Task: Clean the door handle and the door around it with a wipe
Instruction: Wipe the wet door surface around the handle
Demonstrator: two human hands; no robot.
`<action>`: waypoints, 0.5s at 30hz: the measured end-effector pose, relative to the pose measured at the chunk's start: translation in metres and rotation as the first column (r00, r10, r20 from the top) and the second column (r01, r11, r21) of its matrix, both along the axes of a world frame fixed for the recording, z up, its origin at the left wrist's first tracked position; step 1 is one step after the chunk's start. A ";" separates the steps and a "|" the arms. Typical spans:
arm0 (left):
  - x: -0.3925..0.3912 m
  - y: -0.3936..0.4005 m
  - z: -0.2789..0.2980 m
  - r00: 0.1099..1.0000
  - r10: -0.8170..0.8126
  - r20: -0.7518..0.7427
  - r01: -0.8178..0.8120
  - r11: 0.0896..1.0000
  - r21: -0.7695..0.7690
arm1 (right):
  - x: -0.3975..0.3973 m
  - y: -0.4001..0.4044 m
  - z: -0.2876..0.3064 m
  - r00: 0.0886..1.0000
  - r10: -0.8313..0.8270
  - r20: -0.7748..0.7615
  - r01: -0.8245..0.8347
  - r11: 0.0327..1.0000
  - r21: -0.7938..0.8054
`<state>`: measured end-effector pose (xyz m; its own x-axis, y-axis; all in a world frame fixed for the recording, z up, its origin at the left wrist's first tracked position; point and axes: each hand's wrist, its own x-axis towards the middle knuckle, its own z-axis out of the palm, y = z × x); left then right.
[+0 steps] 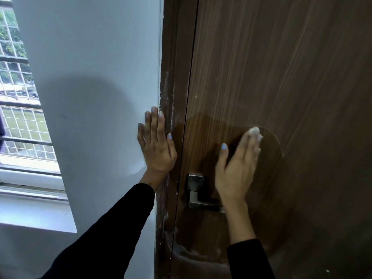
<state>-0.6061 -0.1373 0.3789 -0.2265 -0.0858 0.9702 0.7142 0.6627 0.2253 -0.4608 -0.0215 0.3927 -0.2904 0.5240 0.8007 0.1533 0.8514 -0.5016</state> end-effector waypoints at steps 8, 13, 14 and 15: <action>-0.001 0.001 0.000 1.000 0.003 -0.016 -0.003 1.000 0.005 | 0.014 0.032 -0.016 0.991 -0.136 -0.018 0.125 0.946 -0.298; 0.001 0.000 0.000 1.000 0.012 -0.019 -0.012 1.000 0.012 | 0.009 -0.011 -0.032 0.996 0.051 0.076 -0.036 0.982 -0.184; 0.002 0.000 0.001 1.000 0.010 -0.016 -0.010 1.000 0.012 | 0.008 -0.010 -0.027 0.995 0.062 0.078 -0.053 0.992 -0.111; 0.002 0.000 0.001 1.000 0.008 -0.013 -0.008 1.000 0.011 | 0.008 -0.005 -0.021 0.997 0.047 0.069 -0.042 0.996 -0.075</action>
<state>-0.6038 -0.1369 0.3801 -0.2129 -0.0977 0.9722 0.7120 0.6658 0.2229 -0.4533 -0.0263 0.3719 -0.3691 0.5662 0.7370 0.1529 0.8192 -0.5528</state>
